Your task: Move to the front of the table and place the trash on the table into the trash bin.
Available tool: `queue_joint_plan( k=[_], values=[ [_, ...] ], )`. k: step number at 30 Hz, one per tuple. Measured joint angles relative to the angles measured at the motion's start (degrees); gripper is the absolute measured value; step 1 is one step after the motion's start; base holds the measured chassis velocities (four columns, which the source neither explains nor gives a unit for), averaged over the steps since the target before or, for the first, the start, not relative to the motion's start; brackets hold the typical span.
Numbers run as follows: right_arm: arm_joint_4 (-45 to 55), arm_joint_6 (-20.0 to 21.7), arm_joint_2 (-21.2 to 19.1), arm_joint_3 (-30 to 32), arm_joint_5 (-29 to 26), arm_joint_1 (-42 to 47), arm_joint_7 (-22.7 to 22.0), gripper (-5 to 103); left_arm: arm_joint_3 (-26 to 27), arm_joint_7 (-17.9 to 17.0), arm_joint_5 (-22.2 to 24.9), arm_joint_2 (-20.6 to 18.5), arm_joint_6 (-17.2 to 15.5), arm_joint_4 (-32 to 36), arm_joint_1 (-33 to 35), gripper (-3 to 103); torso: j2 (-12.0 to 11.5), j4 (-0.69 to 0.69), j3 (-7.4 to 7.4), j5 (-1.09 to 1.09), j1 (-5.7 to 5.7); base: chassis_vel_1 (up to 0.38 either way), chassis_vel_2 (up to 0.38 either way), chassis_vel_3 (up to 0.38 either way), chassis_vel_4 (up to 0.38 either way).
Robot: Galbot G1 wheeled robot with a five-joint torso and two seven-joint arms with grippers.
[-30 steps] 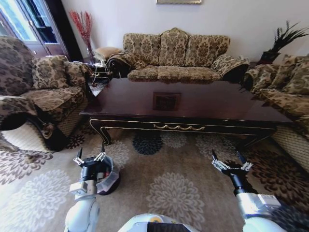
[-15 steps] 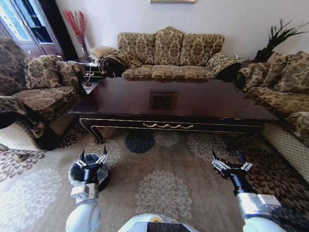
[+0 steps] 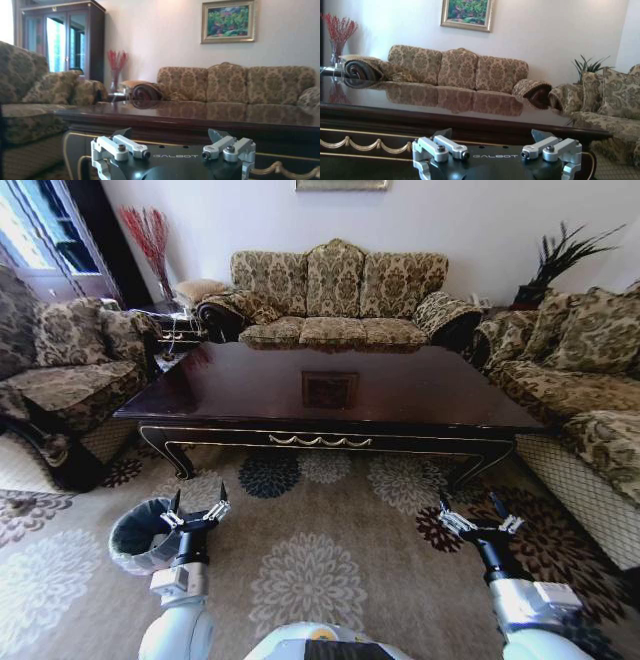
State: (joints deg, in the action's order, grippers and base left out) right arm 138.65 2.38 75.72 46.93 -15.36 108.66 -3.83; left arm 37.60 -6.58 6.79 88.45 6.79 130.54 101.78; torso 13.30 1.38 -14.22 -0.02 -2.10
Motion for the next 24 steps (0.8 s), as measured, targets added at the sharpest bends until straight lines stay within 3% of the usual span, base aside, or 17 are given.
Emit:
queue_joint_plan(
  k=[5,9,12,13,16,20,24],
  values=[
    [0.0,0.0,0.0,0.0,0.0,0.0,0.0,100,-1.7,1.7,3.3,-1.9,0.6,-2.1,-0.3,100,0.0,0.0,0.0,0.0,0.0,0.0,0.0,0.0,0.0],
    [0.0,0.0,0.0,0.0,0.0,0.0,0.0,100,-2.1,2.8,3.8,-2.3,3.6,-9.7,-1.7,100,0.0,0.0,0.0,0.04,0.0,0.0,0.0,0.0,0.0],
    [0.0,0.0,0.0,0.0,0.0,0.0,0.0,100,-2.0,3.0,5.0,-3.8,8.6,-19.9,-3.1,100,0.0,-0.01,-0.01,0.01,0.0,0.0,0.0,0.0,0.0],
    [0.0,0.0,0.0,0.0,0.0,0.0,0.0,100,-2.0,3.0,5.0,-3.8,8.6,-19.9,-3.1,100,0.0,-0.01,-0.01,0.01,0.0,0.0,0.0,0.0,0.0],
    [0.0,0.0,0.0,0.0,0.0,0.0,0.0,100,-2.9,1.6,7.7,-5.8,16.8,-27.5,-3.2,100,0.0,0.01,-0.01,-0.01,0.0,0.0,0.0,0.0,0.0],
    [0.0,0.0,0.0,0.0,0.0,0.0,0.0,100,-1.7,0.9,8.1,-5.0,17.0,-24.9,-2.6,100,0.0,0.02,-0.01,0.02,0.0,0.0,0.0,0.0,0.0],
    [0.0,0.0,0.0,0.0,0.0,0.0,0.0,100,-0.6,0.1,7.5,-5.0,10.5,-15.1,-2.4,100,0.0,-0.01,-0.01,0.03,0.0,0.0,0.0,0.0,0.0]
  ],
)
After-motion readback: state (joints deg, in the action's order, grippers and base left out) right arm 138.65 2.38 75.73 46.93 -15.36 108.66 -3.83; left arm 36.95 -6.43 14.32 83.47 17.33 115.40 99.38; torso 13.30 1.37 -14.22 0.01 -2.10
